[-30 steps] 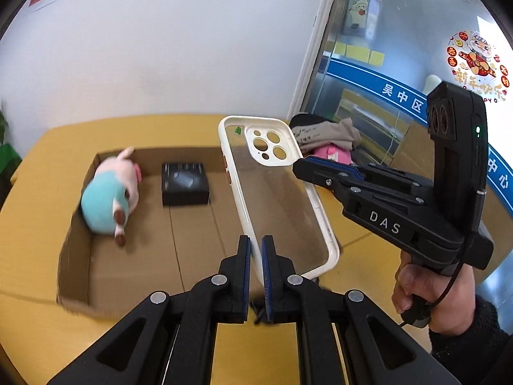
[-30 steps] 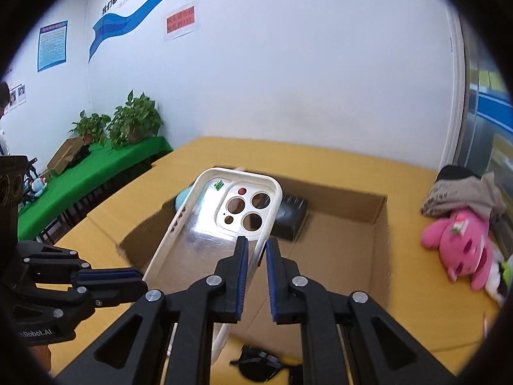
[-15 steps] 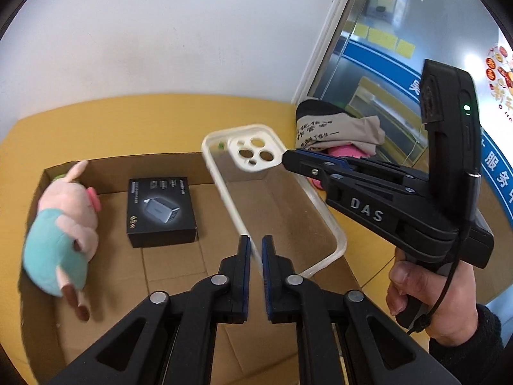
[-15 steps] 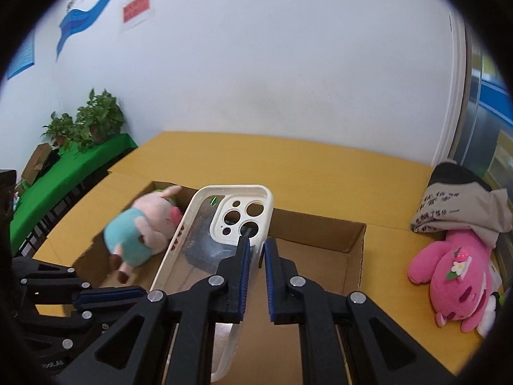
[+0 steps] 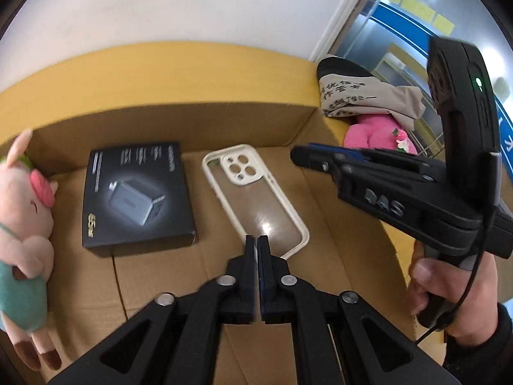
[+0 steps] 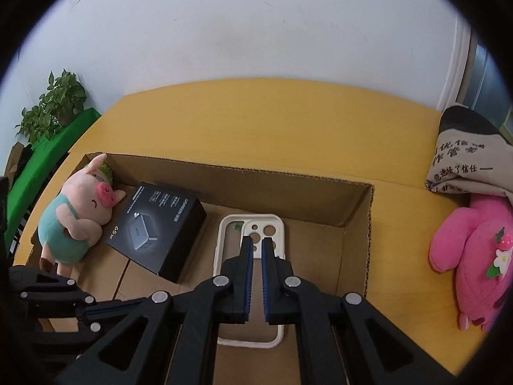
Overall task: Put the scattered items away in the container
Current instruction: 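Lower the phone case into the box and open the left gripper, then move the left gripper to the white phone stand and close on it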
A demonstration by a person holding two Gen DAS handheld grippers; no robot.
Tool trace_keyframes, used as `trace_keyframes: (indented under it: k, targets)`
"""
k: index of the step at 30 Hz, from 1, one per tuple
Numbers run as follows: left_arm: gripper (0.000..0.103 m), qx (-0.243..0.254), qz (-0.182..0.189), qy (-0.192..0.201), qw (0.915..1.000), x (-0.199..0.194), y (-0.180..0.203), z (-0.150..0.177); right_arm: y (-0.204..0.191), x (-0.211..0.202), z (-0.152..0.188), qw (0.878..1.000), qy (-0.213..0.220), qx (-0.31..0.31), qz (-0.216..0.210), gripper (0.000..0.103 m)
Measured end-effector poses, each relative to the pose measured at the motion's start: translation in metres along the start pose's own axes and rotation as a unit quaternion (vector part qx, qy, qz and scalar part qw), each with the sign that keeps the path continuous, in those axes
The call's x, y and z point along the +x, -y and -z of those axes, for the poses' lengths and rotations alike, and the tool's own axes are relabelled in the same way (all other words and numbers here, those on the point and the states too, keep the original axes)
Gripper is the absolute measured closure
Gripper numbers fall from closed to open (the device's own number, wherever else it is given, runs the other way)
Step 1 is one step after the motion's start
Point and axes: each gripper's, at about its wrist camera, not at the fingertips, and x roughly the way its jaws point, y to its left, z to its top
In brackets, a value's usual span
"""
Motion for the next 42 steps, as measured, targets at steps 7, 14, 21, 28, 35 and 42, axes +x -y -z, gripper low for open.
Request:
trace_keyframes:
  k: [7, 14, 21, 28, 35, 42]
  targets:
    - [0.030, -0.038, -0.026, 0.033, 0.9984, -0.023, -0.027, 0.018, -0.023, 0.019, 0.027, 0.998, -0.055, -0.030, -0.011, 0.041]
    - [0.012, -0.016, -0.106, 0.086, 0.9905, -0.076, -0.036, 0.047, -0.039, -0.001, 0.038, 1.000, -0.021, -0.015, -0.007, 0.041]
    - [0.000, -0.014, -0.170, 0.167, 0.9712, -0.138, -0.037, 0.090, -0.079, -0.080, 0.075, 0.997, 0.058, -0.039, 0.019, 0.021]
    - [0.000, -0.005, -0.183, 0.205, 0.9616, -0.185, -0.013, 0.137, -0.110, -0.132, 0.129, 0.994, 0.089, -0.035, 0.045, 0.019]
    - [0.000, -0.001, -0.172, 0.226, 0.9588, -0.212, 0.003, 0.173, -0.126, -0.165, 0.159, 0.991, 0.110, -0.039, 0.070, 0.018]
    - [0.000, 0.008, -0.175, 0.229, 0.9574, -0.223, 0.012, 0.194, -0.130, -0.186, 0.178, 0.990, 0.122, -0.037, 0.060, 0.017]
